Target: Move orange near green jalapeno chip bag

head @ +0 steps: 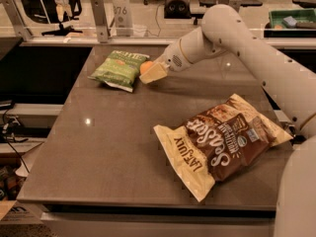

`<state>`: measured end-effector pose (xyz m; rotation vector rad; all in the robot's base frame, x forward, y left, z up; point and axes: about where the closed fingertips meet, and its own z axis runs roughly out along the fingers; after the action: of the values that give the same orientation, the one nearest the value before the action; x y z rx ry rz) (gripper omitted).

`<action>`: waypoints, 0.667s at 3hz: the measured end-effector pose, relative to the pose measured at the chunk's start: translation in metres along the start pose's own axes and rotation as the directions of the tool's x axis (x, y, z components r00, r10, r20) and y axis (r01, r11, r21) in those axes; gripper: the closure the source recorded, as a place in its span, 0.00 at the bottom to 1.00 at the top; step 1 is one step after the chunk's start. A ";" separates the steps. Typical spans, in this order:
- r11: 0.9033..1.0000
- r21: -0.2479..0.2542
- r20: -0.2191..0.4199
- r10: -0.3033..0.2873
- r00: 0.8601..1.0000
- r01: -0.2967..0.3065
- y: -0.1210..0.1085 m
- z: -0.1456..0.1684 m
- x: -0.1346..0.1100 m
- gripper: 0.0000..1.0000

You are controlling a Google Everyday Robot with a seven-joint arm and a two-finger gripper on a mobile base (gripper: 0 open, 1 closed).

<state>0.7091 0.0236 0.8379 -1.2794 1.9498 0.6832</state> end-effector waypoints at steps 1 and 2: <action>1.000 -0.019 0.040 0.008 0.999 -0.007 0.000 0.001 0.004 0.82; 0.999 -0.032 0.077 0.011 0.997 -0.008 0.000 0.003 0.004 0.59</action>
Offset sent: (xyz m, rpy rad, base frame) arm 0.0017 -0.0063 -0.0027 0.1287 -0.0169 0.0138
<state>0.7090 0.0231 0.8329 -1.2451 1.8907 0.7603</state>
